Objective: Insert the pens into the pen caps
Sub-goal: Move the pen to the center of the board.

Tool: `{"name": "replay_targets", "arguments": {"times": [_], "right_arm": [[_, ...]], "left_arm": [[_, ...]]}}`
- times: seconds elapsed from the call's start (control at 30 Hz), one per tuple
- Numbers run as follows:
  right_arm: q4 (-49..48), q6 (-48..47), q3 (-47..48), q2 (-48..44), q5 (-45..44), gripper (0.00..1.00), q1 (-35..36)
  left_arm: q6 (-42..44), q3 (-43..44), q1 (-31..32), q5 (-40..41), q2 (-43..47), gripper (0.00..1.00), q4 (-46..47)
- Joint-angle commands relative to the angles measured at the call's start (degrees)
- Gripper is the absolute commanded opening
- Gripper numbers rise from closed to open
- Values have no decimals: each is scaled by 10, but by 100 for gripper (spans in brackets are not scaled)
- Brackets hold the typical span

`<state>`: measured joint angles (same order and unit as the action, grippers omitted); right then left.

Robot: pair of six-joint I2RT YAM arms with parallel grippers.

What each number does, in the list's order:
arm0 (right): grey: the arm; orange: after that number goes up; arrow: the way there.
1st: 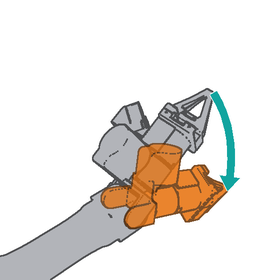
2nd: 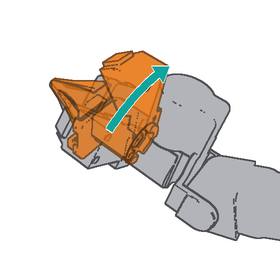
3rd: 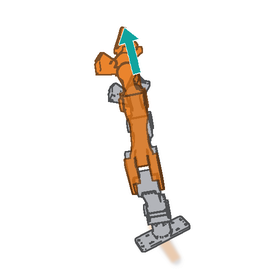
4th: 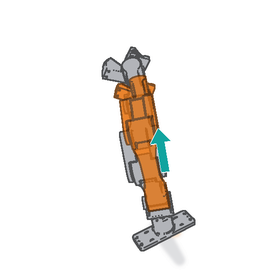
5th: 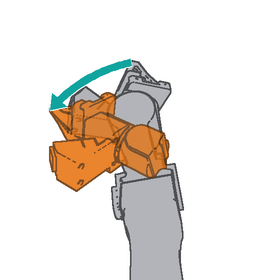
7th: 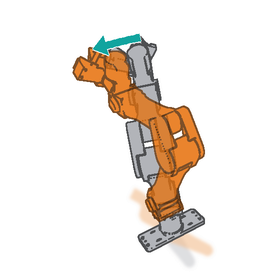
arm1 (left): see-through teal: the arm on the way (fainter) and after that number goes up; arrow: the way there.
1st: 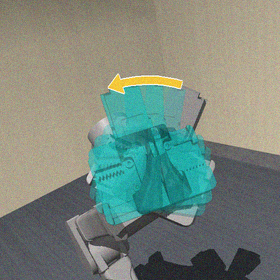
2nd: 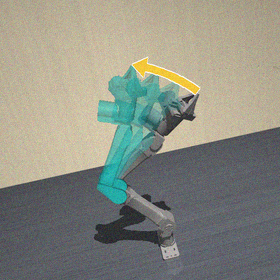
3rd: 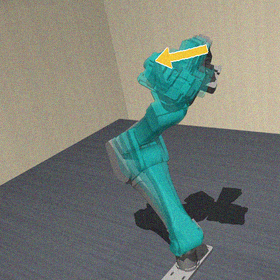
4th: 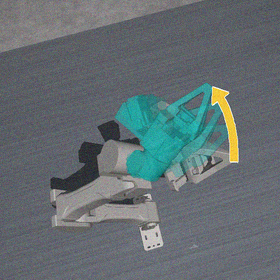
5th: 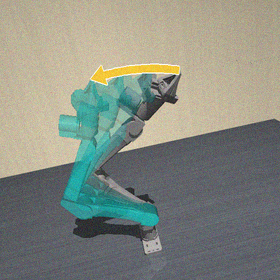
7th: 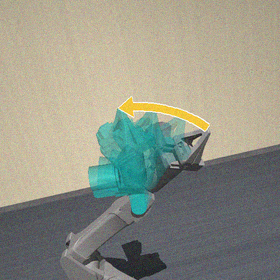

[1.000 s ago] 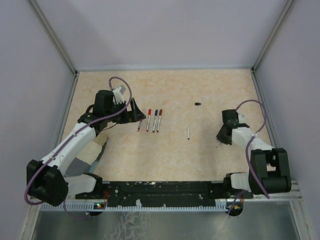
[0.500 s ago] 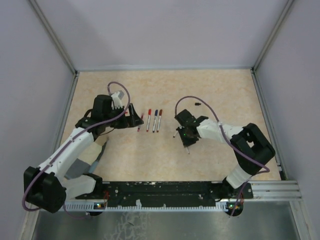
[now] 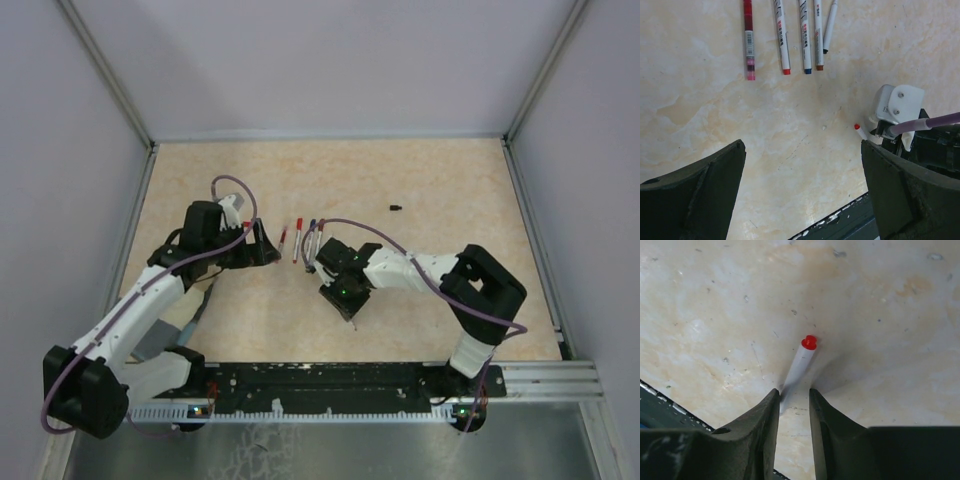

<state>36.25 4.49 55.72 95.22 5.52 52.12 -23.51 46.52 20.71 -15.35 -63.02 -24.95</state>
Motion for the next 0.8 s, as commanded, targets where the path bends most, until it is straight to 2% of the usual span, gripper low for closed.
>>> {"name": "replay_targets", "arguments": {"times": [0.0,0.17,0.37,0.4,0.53,0.67,0.77], "right_arm": [[15,-65,28,38,4,33,10],[22,-46,21,16,-5,37,10],[13,22,-5,0,-31,37,20],[-7,64,-20,-41,-48,38,22],[-33,129,-38,-112,-107,38,22],[-84,188,-61,-208,-126,40,22],[-108,241,-85,-265,-149,40,20]], "left_arm": [[9,-11,-4,24,32,100,-18],[7,-22,-4,38,55,100,-18],[16,-27,-4,22,48,100,-12],[36,-21,-4,9,39,100,-9],[83,-6,-4,-13,23,100,4],[108,14,-3,-37,-9,100,18],[122,9,10,-79,-24,100,63]]}}
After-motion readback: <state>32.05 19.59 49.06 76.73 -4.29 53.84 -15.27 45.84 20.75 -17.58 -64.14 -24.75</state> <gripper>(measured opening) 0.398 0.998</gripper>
